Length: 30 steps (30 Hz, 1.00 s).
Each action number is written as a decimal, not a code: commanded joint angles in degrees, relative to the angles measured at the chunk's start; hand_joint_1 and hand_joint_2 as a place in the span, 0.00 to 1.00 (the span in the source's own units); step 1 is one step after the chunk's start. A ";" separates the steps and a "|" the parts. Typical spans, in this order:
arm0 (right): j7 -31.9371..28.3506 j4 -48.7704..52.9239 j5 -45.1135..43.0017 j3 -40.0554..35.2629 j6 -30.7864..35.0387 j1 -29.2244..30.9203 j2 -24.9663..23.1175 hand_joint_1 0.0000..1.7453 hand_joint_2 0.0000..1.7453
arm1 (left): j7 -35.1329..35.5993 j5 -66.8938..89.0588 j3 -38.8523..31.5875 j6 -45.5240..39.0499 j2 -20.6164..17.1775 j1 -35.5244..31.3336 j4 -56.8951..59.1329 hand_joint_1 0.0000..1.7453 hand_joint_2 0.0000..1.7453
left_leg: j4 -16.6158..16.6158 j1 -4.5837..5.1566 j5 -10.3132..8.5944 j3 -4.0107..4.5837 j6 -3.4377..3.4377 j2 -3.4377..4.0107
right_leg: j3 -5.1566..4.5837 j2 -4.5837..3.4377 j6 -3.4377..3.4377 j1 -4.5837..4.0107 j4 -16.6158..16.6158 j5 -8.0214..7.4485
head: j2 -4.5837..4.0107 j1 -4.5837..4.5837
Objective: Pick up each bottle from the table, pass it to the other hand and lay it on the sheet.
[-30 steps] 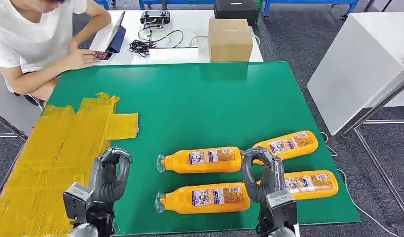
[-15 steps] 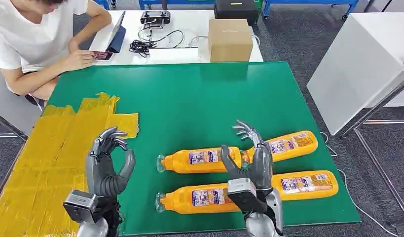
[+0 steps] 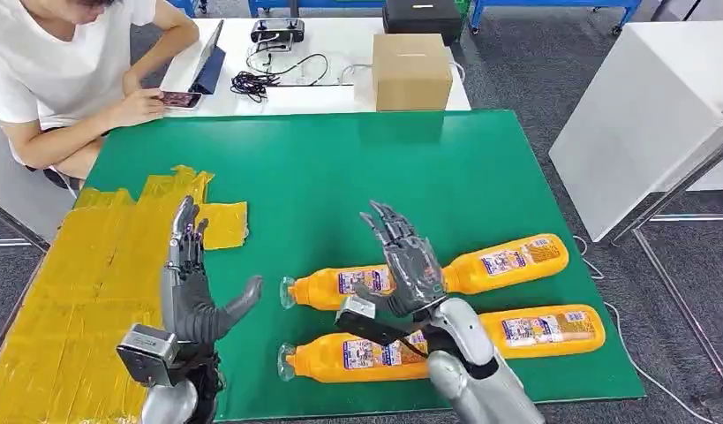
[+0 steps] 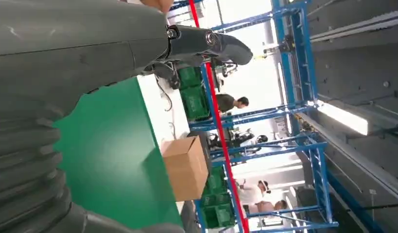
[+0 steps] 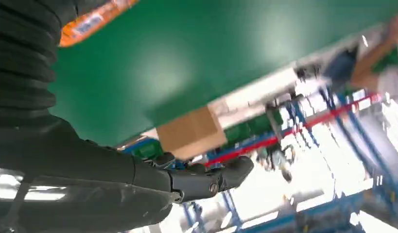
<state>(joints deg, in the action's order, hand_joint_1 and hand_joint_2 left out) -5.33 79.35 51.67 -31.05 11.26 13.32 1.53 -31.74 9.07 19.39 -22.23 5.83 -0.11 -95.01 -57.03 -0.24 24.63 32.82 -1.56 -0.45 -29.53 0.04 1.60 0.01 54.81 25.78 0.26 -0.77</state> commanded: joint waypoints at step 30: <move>7.31 -38.59 0.26 -13.94 -11.22 18.16 1.15 0.00 1.00 | 1.47 -2.47 1.07 1.41 1.59 -5.47 10.03 0.00 1.00 | 0.04 -0.01 -0.02 -0.15 0.05 -0.05 | 0.19 0.11 0.03 -0.01 -0.09 0.02 | 0.00 0.00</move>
<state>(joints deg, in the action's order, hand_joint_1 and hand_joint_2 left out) 0.96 48.54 52.57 -43.02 1.97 28.48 1.92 -30.71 6.78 20.15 -21.24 7.34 -3.47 -88.76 -57.05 -0.24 24.61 32.81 -1.57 -0.48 -29.52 0.05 1.61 0.01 54.81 25.77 0.26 -0.76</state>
